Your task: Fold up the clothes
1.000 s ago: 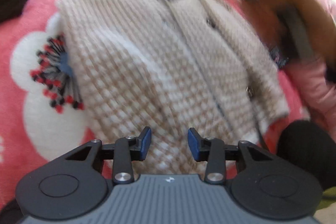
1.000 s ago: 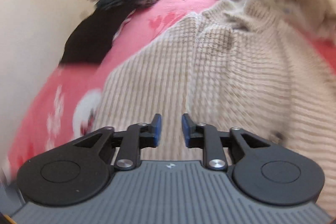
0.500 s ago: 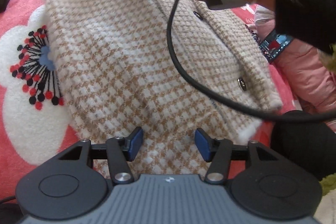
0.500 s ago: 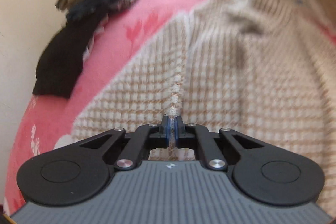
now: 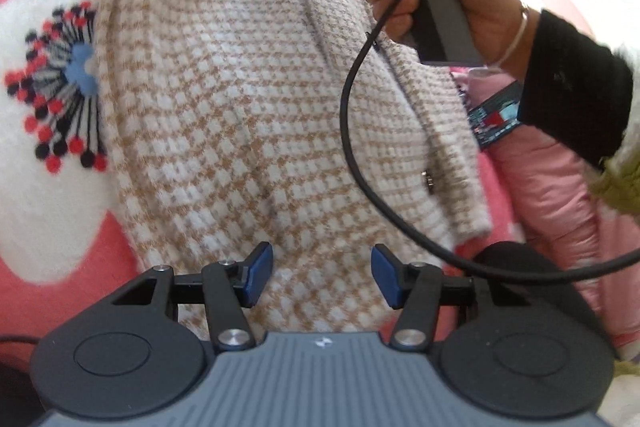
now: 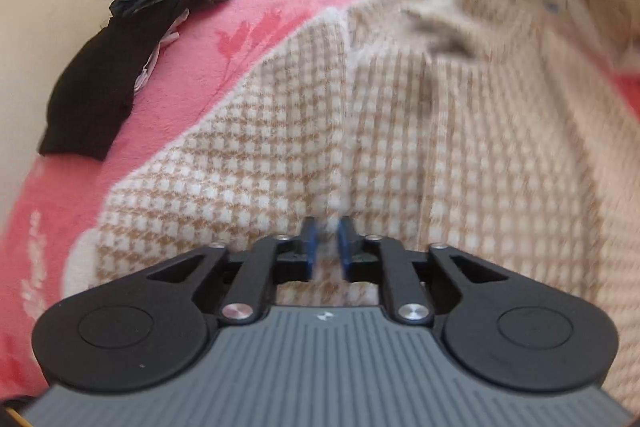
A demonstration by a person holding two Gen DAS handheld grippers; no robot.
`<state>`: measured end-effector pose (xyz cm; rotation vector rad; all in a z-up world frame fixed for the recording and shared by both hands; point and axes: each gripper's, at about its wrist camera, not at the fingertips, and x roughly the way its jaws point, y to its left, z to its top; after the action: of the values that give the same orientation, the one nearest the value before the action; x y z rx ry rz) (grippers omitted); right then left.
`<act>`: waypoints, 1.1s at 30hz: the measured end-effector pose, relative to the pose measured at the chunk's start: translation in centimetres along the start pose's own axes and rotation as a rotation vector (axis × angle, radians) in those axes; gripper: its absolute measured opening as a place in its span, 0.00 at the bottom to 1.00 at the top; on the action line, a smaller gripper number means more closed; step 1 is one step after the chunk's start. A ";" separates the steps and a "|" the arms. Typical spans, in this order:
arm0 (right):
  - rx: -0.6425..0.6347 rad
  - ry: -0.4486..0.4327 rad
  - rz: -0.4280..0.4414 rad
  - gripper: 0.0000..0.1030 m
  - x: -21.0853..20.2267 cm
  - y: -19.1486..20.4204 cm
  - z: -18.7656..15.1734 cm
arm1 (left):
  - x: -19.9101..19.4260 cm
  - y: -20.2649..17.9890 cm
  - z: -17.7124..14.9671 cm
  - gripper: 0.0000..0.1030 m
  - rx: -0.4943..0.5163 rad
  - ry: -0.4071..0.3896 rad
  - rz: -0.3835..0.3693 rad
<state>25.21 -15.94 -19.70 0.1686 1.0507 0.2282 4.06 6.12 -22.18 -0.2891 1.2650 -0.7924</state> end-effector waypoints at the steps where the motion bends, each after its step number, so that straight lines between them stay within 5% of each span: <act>1: 0.052 0.035 0.038 0.29 0.2 -0.6 -0.1 | 0.0 0.1 0.0 0.53 -0.009 0.004 -0.009; 5: 0.198 0.156 0.164 0.30 0.4 -2.2 -1.9 | -0.1 0.1 -0.2 0.53 -0.013 0.012 -0.020; 10: 0.202 0.280 0.244 0.30 -1.3 -1.6 -5.5 | 0.2 -0.8 -0.6 0.53 0.047 0.017 0.011; 12: 0.156 0.293 0.230 0.20 -2.3 -1.0 -6.9 | 0.2 -1.1 -0.7 0.53 0.067 0.016 0.018; 14: 0.142 0.279 0.212 0.05 -3.4 -0.7 -7.8 | 0.1 -1.2 -0.8 0.53 0.070 0.013 0.010; 17: 0.130 0.219 0.181 0.03 -5.5 -0.5 -8.1 | -0.1 -1.0 -0.9 0.52 0.056 0.007 -0.027; 22: 0.093 0.182 0.118 0.04 -6.5 -0.5 -9.2 | 0.2 -1.5 -1.1 0.51 0.096 0.023 -0.028; 28: 0.148 0.143 0.196 0.07 -6.4 -0.9 -9.7 | 0.3 -0.8 -1.0 0.44 0.044 -0.005 -0.006; 33: 0.103 0.175 0.098 0.19 -6.2 -1.7 -8.9 | 0.3 0.2 -0.4 0.44 -0.011 -0.023 0.007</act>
<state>14.70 -18.93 -19.23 0.2974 1.2305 0.2813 3.75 6.12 -22.64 -0.3013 1.2480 -0.7743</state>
